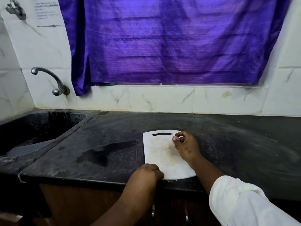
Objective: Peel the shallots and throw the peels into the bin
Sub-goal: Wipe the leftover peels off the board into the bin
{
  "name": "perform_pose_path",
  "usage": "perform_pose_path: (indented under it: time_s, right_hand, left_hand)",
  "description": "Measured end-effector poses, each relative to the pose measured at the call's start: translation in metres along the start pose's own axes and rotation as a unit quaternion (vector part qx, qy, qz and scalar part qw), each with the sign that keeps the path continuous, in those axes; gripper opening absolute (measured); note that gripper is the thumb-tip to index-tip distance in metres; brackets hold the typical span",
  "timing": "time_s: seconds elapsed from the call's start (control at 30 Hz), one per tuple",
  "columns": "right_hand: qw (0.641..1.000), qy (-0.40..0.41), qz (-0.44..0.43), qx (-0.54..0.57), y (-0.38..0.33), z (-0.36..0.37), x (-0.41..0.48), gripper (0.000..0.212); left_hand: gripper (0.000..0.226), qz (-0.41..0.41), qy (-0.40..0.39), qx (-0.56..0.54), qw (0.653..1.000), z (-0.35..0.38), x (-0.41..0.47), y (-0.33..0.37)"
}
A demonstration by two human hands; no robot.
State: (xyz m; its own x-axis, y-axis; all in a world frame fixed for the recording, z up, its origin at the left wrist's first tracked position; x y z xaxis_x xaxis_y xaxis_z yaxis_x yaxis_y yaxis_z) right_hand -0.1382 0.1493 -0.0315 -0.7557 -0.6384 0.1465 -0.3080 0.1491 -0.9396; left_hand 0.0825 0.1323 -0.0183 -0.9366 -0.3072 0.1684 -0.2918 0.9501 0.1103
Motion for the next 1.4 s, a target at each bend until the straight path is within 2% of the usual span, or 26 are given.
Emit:
perform_pose_path:
  time_s: [0.1,0.2,0.27,0.3,0.33,0.37,0.43,0.5,0.6,0.67,0.8,0.87,0.93,1.03,1.1,1.23,1.4]
  right_hand:
    - [1.000,-0.024,0.009,0.013,-0.014,0.029,-0.031,0.008]
    - [0.996,-0.042,0.011,0.074,-0.024,0.052,-0.070,0.006]
    - [0.984,-0.037,0.031,0.171,-0.029,0.068,-0.101,0.005]
    - [0.972,-0.021,0.043,0.231,-0.029,0.074,-0.114,0.005]
    - [0.953,0.003,0.056,0.298,-0.030,0.080,-0.126,0.006]
    - [0.926,0.030,0.068,0.370,-0.031,0.086,-0.138,0.006]
    - [0.861,0.060,0.092,0.497,-0.038,0.104,-0.158,0.007]
    - [0.819,0.046,0.115,0.560,-0.046,0.132,-0.175,0.011]
    - [0.790,-0.022,0.151,0.594,-0.053,0.196,-0.204,0.015]
    - [0.792,-0.073,0.175,0.581,-0.048,0.243,-0.223,0.014]
    - [0.808,-0.169,0.255,0.504,-0.009,0.354,-0.267,0.020]
    - [0.810,-0.217,0.299,0.456,0.015,0.410,-0.286,0.024]
    - [0.820,-0.238,0.331,0.401,0.043,0.453,-0.298,0.024]
    - [0.849,-0.262,0.334,0.313,0.074,0.496,-0.304,0.019]
    - [0.867,-0.292,0.308,0.261,0.085,0.512,-0.301,0.018]
    - [0.893,-0.323,0.245,0.197,0.098,0.525,-0.288,0.013]
    - [0.876,-0.387,0.226,0.177,0.111,0.528,-0.280,0.019]
  left_hand:
    - [0.027,0.008,0.046,-0.007,0.999,0.008,-0.013,-0.008]
    - [0.017,0.021,0.147,-0.036,0.988,0.018,-0.022,-0.010]
    - [0.012,0.008,0.221,-0.112,0.969,0.019,-0.026,-0.013]
    - [0.016,-0.029,0.265,-0.184,0.946,0.014,-0.032,-0.016]
    - [0.024,-0.093,0.301,-0.283,0.906,0.014,-0.040,-0.023]
    - [0.033,-0.161,0.323,-0.404,0.841,0.019,-0.047,-0.029]
    - [0.034,-0.255,0.338,-0.605,0.674,0.034,-0.065,-0.036]
    - [0.026,-0.303,0.365,-0.702,0.531,0.041,-0.089,-0.045]
    - [0.020,-0.337,0.414,-0.763,0.364,0.043,-0.144,-0.078]
    - [0.019,-0.347,0.442,-0.774,0.290,0.050,-0.181,-0.102]
    - [0.020,-0.403,0.484,-0.747,0.214,0.107,-0.256,-0.156]
    - [0.019,-0.456,0.502,-0.703,0.216,0.143,-0.295,-0.190]
    - [0.018,-0.524,0.501,-0.642,0.249,0.174,-0.325,-0.217]
    - [0.022,-0.631,0.453,-0.523,0.350,0.204,-0.356,-0.247]
    - [0.025,-0.656,0.413,-0.482,0.408,0.212,-0.363,-0.265]
    - [0.019,-0.681,0.390,-0.420,0.455,0.219,-0.375,-0.298]
    - [0.033,-0.656,0.380,-0.430,0.490,0.227,-0.375,-0.316]
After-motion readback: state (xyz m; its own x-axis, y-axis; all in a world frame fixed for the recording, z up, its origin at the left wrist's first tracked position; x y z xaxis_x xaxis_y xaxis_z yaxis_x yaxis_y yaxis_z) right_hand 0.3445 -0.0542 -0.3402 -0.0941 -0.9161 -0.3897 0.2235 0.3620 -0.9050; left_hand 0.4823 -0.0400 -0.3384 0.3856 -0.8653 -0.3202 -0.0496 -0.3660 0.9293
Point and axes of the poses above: each hand's wrist, its own x-axis towards the middle knuckle, its own z-axis out of the palm, y = z × x, the point moved 6 cm from there along x, towards the middle knuckle, and after that the axes turned 7 degrees about -y, right-handed, at the moved point
